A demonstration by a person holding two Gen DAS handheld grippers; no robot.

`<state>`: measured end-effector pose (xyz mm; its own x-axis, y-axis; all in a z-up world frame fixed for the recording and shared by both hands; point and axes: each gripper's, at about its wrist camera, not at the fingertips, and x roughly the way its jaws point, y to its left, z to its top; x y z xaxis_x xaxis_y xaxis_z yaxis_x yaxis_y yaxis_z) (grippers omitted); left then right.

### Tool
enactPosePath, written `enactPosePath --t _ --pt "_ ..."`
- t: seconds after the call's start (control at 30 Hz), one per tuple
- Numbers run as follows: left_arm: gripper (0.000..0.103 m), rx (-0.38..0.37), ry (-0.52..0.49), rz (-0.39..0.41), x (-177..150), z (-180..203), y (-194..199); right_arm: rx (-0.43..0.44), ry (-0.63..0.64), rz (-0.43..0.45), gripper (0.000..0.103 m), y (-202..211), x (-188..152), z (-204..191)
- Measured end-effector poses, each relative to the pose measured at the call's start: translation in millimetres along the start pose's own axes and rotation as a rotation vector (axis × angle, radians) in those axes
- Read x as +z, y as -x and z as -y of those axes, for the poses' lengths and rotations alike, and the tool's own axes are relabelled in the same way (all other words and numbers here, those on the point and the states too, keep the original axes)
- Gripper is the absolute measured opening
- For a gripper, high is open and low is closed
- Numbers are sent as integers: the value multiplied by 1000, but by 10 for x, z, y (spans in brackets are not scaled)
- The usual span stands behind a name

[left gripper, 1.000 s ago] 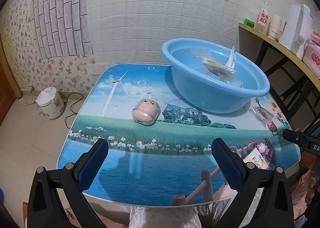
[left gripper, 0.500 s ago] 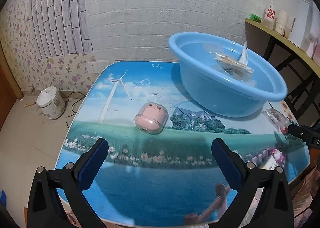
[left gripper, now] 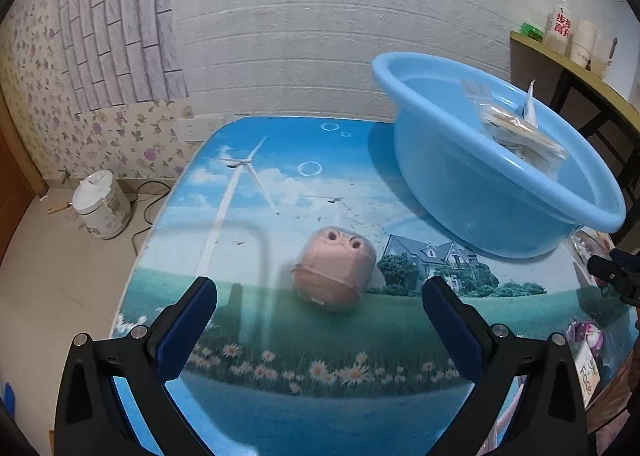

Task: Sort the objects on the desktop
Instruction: 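Grasp the clear bag with brown item with the right gripper while the left grasps the pink round toy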

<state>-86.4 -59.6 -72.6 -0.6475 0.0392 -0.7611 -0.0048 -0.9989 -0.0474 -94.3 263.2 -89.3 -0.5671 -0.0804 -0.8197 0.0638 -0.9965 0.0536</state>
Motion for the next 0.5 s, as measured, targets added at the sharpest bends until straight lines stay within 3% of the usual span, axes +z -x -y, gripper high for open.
enactPosePath --t 0.3,0.5 --pt "102 -9 -71 11 48 99 -118 5 43 -4 93 -164 9 -79" --pt "92 -8 -103 -7 63 155 -176 9 48 -3 93 -228 35 -71"
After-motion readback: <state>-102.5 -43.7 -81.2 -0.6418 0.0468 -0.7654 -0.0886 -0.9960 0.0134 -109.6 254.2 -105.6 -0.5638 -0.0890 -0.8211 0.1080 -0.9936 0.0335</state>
